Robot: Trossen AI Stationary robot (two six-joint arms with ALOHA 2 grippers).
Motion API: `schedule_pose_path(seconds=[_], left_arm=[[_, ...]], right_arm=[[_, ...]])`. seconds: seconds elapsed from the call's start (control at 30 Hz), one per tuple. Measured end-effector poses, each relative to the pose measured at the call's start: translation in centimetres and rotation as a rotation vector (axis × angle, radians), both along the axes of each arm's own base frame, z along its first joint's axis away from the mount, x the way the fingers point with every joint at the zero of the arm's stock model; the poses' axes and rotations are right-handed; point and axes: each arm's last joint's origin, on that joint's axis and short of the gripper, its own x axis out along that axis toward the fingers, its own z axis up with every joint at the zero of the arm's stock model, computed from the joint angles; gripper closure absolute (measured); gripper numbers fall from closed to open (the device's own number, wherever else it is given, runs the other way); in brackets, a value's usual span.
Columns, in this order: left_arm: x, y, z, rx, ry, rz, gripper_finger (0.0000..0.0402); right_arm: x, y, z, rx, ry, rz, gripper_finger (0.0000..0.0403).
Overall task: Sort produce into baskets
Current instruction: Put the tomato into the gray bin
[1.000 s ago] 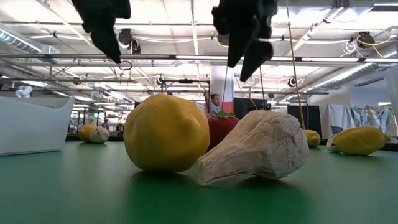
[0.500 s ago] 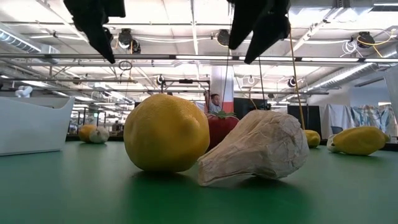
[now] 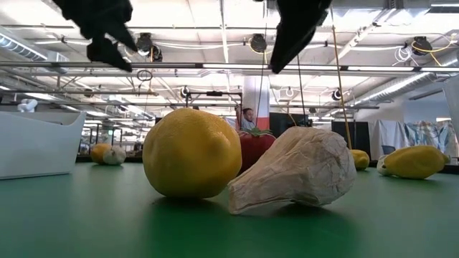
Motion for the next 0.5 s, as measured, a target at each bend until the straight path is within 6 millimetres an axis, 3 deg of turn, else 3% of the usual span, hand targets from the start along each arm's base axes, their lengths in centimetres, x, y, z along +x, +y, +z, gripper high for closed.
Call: schedule_pose_path(seconds=[0.2,0.5], left_arm=[[0.9,0.2,1.0,0.002,-0.144,0.023,0.0027],[1.1,0.3,1.2,0.032,-0.161,0.052,0.0027]], right_arm=[[0.7,-2.4,-0.4,0.013,0.017,0.141,0.0046],[-0.6,-4.8,-4.3,0.150,-0.131,0.205,0.0046]])
